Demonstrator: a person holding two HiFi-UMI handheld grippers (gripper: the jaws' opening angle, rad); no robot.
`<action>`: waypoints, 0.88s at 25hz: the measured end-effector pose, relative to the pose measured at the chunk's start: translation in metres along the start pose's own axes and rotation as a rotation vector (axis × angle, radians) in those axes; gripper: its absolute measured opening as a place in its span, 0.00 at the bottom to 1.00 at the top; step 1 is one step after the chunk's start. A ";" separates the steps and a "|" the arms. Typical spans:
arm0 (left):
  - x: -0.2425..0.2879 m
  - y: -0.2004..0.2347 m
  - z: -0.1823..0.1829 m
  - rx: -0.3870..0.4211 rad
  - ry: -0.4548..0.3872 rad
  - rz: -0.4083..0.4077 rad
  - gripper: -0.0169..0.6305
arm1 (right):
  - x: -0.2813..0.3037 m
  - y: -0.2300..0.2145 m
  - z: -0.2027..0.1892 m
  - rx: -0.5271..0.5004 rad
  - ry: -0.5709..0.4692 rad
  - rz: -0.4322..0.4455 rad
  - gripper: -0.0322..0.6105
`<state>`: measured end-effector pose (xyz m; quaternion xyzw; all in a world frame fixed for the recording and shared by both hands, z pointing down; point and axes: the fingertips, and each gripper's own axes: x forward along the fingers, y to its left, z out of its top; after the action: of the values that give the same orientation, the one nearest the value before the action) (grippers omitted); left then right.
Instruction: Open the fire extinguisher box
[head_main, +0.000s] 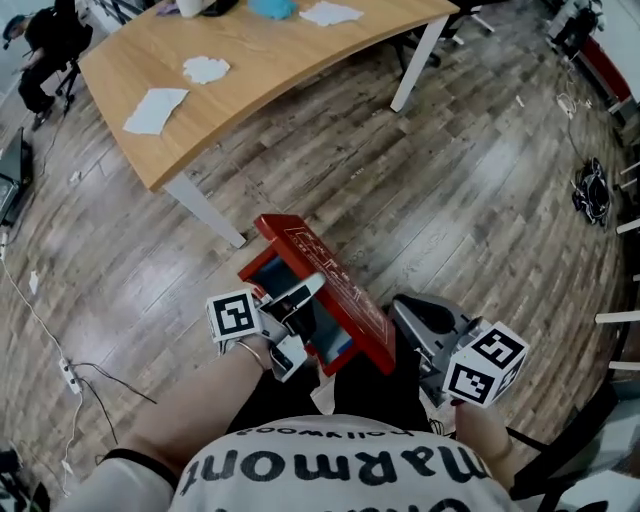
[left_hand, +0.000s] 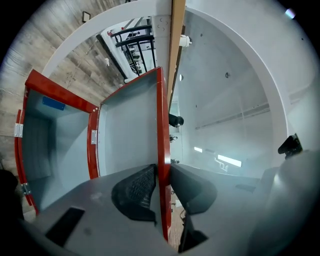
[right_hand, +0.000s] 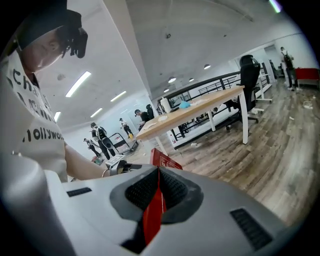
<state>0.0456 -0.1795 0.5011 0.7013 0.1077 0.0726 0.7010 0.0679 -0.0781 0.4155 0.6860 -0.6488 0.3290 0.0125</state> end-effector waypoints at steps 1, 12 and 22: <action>0.004 -0.002 -0.001 0.003 0.000 0.007 0.16 | 0.001 -0.008 0.003 0.010 0.002 0.024 0.07; 0.035 -0.008 0.006 -0.036 -0.214 0.148 0.14 | -0.021 -0.095 0.021 0.052 0.148 0.210 0.07; 0.064 -0.009 0.009 0.003 -0.301 0.227 0.10 | -0.024 -0.144 0.028 0.128 0.155 0.247 0.07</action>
<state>0.1097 -0.1724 0.4885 0.7127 -0.0782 0.0452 0.6956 0.2104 -0.0466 0.4414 0.5730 -0.7030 0.4206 -0.0220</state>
